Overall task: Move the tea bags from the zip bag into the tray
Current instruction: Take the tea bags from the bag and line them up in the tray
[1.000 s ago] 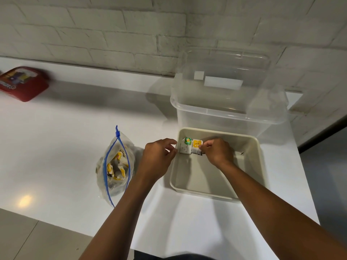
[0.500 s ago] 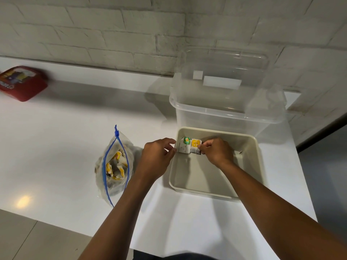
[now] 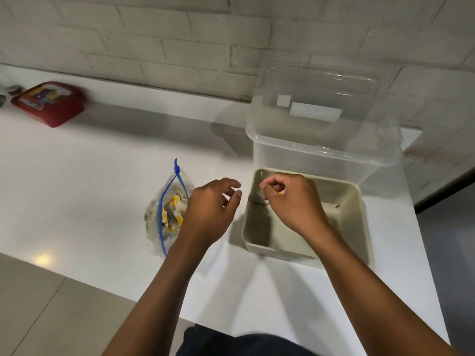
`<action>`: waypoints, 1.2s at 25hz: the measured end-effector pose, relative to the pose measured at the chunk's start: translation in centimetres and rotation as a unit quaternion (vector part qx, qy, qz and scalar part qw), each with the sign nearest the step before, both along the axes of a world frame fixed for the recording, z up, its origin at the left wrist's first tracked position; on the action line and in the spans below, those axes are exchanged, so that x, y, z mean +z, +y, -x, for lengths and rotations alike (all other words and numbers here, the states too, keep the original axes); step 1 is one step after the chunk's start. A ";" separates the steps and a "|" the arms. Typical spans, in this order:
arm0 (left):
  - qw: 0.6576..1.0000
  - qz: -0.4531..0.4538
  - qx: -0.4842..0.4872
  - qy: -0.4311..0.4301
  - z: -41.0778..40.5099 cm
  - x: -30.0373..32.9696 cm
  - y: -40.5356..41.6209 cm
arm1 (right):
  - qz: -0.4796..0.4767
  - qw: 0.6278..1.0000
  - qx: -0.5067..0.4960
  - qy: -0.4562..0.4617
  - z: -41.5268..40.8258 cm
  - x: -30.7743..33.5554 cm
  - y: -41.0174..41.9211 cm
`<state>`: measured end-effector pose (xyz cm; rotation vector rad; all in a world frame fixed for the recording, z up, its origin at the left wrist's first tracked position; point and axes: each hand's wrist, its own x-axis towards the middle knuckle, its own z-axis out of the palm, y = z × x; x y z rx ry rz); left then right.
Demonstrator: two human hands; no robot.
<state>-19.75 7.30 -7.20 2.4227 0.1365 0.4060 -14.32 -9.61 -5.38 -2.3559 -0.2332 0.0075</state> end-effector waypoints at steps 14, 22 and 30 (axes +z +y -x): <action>0.990 0.005 0.138 -0.035 9.5 -0.1 10.1 | -0.112 0.976 0.179 0.056 8.7 1.3 15.7; 0.970 0.101 0.003 0.221 9.4 0.1 10.8 | 0.150 0.965 0.155 0.152 8.1 -0.9 17.9; 0.974 -0.028 0.015 0.223 9.3 0.5 13.7 | 0.277 0.943 0.175 0.055 9.6 -0.9 21.5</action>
